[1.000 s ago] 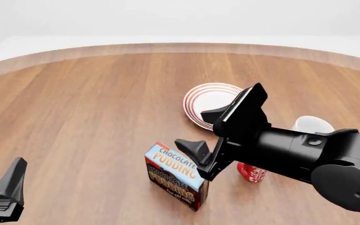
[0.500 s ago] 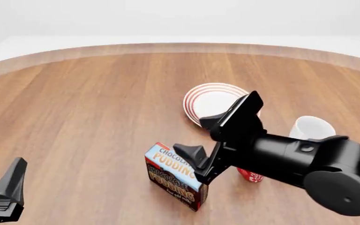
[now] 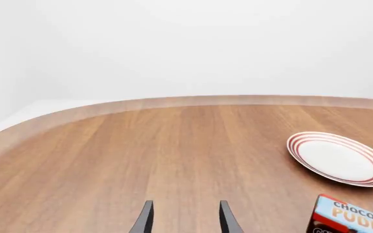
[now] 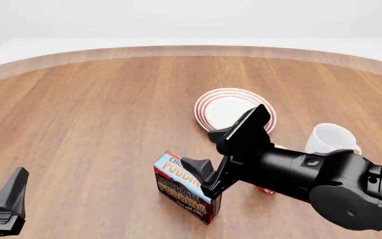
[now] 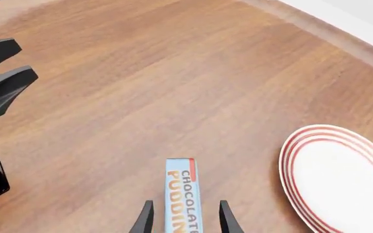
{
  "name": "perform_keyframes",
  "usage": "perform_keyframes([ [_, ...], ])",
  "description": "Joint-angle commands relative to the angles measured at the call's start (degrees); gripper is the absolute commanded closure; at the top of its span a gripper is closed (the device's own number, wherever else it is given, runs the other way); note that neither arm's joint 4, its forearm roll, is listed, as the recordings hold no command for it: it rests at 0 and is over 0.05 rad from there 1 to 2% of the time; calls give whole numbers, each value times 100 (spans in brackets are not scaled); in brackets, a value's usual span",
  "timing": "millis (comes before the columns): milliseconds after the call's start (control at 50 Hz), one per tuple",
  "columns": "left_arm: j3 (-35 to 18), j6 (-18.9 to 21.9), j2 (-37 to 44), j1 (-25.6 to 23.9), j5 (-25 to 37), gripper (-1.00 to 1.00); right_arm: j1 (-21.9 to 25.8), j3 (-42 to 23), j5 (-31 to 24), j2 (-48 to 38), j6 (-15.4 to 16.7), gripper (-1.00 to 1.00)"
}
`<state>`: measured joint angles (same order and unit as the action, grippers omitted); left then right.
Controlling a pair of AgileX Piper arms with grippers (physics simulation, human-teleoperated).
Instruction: Put the chocolate pudding to the right of the plate.
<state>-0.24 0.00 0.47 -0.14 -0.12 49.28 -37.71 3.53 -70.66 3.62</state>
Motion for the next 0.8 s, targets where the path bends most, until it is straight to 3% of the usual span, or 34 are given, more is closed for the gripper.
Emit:
perform_keyframes([
  [20, 0, 4, -1, -1, 0, -100, -3, 79, 178, -174, -37, -100],
  [340, 0, 4, 1, -2, 0, -100, 23, 208, 463, -462, -220, -100],
  [620, 0, 1, 2, -2, 0, -100, -183, 354, 707, -744, -93, -100],
  [680, 0, 2, 4, -4, 0, -100, -143, 569, 908, -802, -259, -100],
  [800, 0, 1, 4, -5, 0, -100, -149, 601, 961, -858, -293, -100],
])
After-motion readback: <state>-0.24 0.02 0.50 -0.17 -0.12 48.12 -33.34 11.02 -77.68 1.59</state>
